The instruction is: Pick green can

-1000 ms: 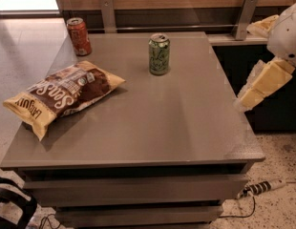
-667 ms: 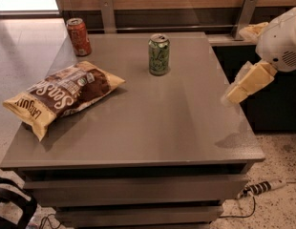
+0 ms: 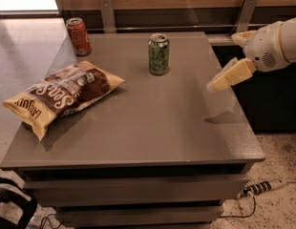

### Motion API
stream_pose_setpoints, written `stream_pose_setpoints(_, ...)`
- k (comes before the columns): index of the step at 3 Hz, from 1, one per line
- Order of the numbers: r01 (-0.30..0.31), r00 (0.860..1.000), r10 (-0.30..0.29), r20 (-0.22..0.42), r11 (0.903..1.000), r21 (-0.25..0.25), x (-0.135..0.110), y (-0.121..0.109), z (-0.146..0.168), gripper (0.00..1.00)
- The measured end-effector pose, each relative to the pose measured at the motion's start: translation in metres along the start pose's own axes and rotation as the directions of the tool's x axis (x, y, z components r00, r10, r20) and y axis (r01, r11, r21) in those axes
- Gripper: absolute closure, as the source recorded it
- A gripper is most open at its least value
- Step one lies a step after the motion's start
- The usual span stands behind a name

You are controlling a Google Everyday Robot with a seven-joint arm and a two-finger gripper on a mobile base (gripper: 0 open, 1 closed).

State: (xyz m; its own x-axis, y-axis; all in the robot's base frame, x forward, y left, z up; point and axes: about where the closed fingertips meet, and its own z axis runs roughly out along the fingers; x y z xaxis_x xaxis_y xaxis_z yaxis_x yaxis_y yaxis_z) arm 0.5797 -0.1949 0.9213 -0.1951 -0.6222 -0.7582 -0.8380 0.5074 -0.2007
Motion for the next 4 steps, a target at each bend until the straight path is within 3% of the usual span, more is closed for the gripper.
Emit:
stream_pose_setpoints(1, -0.050, 0.994, 0.050, 0.099, 0.9987, 0.002, -0.004, -0.020, 0.019, 0.00)
stream_pose_setpoints(3, -0.086, 0.961, 0.087, 0.262, 0.9962, -0.012, -0.025, -0.042, 0.050, 0.00)
stream_pose_setpoints(4, -0.086, 0.961, 0.087, 0.262, 0.9962, -0.013, -0.025, -0.042, 0.050, 0.00)
